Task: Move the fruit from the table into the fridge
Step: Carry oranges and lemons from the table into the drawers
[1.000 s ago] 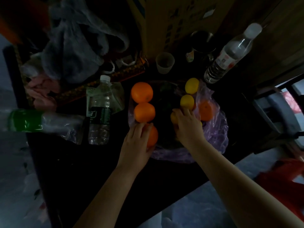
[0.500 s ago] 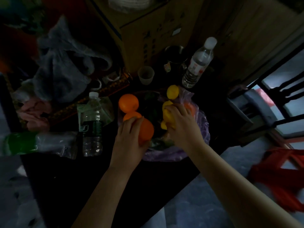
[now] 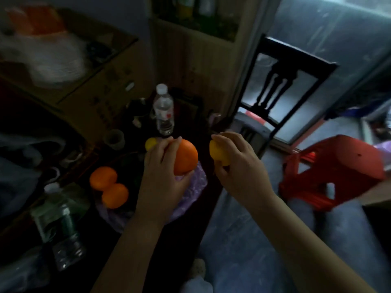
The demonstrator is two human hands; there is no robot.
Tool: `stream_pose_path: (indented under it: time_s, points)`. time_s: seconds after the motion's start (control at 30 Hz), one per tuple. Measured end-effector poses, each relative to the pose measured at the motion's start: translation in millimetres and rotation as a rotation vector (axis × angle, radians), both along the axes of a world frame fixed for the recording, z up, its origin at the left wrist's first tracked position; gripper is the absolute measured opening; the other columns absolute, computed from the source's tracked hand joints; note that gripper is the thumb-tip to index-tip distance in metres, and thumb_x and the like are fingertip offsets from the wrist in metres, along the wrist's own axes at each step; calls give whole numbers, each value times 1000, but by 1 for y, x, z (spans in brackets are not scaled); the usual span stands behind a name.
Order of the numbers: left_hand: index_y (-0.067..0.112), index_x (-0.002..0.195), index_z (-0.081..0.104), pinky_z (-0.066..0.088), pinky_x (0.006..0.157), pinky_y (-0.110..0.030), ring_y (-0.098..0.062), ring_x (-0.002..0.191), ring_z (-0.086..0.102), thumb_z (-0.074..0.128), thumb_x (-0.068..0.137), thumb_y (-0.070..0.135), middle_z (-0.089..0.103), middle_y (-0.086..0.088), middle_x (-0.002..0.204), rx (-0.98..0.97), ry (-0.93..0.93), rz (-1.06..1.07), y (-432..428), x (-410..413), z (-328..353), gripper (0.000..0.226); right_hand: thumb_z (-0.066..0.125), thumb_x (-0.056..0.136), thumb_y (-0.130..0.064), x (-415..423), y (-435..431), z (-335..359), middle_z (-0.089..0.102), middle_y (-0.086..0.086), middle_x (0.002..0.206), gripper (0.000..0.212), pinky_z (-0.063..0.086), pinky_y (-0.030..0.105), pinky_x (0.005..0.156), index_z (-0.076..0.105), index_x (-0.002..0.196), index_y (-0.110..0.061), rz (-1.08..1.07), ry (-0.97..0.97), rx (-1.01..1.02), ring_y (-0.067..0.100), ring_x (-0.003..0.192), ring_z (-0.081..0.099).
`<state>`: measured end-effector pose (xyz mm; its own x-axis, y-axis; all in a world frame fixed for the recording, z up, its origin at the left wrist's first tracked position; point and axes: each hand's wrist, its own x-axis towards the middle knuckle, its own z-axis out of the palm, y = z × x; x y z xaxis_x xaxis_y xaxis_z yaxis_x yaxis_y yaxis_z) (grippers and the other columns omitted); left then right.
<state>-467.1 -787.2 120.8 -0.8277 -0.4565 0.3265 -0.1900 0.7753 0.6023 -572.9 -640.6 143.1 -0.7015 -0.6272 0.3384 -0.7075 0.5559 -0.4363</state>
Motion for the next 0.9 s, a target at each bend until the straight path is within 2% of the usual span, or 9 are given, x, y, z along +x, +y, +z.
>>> stream_pose_path:
  time_s: [0.2,0.27,0.33,0.4,0.5,0.57,0.77,0.9]
  points:
    - [18,139,41,28,103,-31,-23,129,34,79,71,29,40,-7,139,-36,111,-228,65,-25,34,78,69,73,-10,23,92,38,50,1,131,59,51,31,80,53,128,-20,-259,116,-25,23,116,52]
    - [16,137,44,24,105,-25,-24,127,36,80,70,25,42,-9,137,-38,164,-297,91,-25,44,77,69,74,-12,40,122,48,51,-1,131,57,52,27,75,53,128,-21,-358,152,-9,21,116,51]
    - [12,135,47,18,106,-17,-23,125,35,82,68,21,44,-12,135,-32,214,-379,117,-21,52,76,69,74,-14,60,151,58,52,-3,130,56,42,13,71,54,128,-22,-456,190,5,18,116,51]
    - [11,134,48,17,106,-13,-21,125,34,83,67,21,45,-12,134,-19,251,-452,144,-13,61,76,68,77,-17,82,180,68,50,-4,133,56,44,18,80,52,130,-25,-519,188,0,16,119,50]
    - [12,133,48,28,107,-26,-21,125,36,83,67,23,44,-11,134,-25,312,-561,184,6,74,76,69,79,-21,122,222,82,45,-5,138,60,48,30,89,46,134,-28,-607,197,16,17,124,47]
    - [14,133,47,33,105,-32,-21,126,36,83,68,24,44,-11,135,-20,330,-616,210,26,82,75,69,79,-21,155,247,91,43,-5,139,63,49,33,87,44,135,-29,-662,218,13,19,123,47]
    - [14,134,47,32,102,-32,-21,127,37,81,67,29,43,-8,137,-31,321,-819,286,98,99,77,70,80,-32,262,314,100,33,-10,141,68,48,30,82,33,137,-35,-817,221,8,14,121,41]
    - [17,136,45,35,99,-36,-26,128,41,78,68,36,43,-7,139,-68,304,-941,330,137,104,78,61,81,-43,326,359,99,34,-11,137,62,41,24,80,31,135,-35,-907,203,5,11,118,41]
